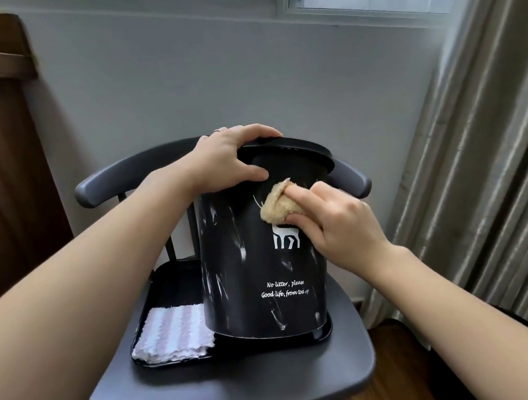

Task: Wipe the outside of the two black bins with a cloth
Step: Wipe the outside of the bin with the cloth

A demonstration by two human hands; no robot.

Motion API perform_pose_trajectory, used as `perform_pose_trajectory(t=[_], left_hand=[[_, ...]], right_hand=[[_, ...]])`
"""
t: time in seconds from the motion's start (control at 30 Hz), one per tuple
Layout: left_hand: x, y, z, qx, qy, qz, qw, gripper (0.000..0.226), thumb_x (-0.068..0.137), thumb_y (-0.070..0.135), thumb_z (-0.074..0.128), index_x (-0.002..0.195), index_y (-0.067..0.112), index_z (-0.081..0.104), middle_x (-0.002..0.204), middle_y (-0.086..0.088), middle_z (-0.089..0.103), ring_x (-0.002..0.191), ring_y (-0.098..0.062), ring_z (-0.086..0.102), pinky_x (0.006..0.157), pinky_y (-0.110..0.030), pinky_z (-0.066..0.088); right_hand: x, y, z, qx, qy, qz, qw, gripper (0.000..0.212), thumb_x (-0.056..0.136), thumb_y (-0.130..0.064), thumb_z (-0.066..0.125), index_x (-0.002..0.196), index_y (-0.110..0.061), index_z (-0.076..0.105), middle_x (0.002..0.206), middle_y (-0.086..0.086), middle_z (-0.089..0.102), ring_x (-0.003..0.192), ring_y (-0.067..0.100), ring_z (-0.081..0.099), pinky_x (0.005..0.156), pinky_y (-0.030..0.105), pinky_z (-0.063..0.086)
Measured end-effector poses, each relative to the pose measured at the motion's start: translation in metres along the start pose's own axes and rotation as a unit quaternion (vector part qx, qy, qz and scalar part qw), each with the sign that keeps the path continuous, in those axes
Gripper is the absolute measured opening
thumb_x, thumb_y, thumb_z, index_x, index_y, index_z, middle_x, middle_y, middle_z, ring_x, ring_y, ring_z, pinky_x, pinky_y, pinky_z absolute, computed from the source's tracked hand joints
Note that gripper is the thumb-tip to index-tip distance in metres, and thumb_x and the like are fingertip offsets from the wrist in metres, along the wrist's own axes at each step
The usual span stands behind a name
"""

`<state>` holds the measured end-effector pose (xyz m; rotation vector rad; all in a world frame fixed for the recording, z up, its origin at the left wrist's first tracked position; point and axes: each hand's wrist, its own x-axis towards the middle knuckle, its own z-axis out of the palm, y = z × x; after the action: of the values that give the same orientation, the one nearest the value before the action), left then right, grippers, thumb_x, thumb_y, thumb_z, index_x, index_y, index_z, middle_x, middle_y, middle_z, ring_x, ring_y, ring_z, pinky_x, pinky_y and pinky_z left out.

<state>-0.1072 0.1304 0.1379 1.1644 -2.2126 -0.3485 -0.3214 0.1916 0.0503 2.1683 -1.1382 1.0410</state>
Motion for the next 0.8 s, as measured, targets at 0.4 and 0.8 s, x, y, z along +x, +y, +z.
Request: perform_pose_trajectory(t=[0.4, 0.8], left_hand=[[0.003, -0.003, 0.002, -0.022, 0.005, -0.006, 1.000, 0.059, 0.083, 0.024, 0.080, 0.126, 0.056, 0.056, 0.117, 0.027, 0.060, 0.126, -0.015, 0.049, 0.117, -0.045, 0.034], [0.004, -0.006, 0.004, -0.013, 0.014, -0.002, 1.000, 0.064, 0.080, 0.024, 0.083, 0.129, 0.056, 0.056, 0.111, 0.037, 0.052, 0.128, -0.013, 0.045, 0.119, -0.044, 0.030]], right_hand=[[0.001, -0.003, 0.004, 0.015, 0.014, 0.023, 1.000, 0.036, 0.092, -0.030, 0.067, 0.126, -0.018, 0.066, 0.085, 0.002, 0.059, 0.072, 0.024, 0.060, 0.053, 0.038, 0.053], [-0.014, -0.005, 0.004, 0.016, 0.005, 0.010, 1.000, 0.035, 0.091, -0.033, 0.069, 0.124, -0.019, 0.068, 0.083, 0.000, 0.059, 0.070, 0.023, 0.061, 0.050, 0.039, 0.053]])
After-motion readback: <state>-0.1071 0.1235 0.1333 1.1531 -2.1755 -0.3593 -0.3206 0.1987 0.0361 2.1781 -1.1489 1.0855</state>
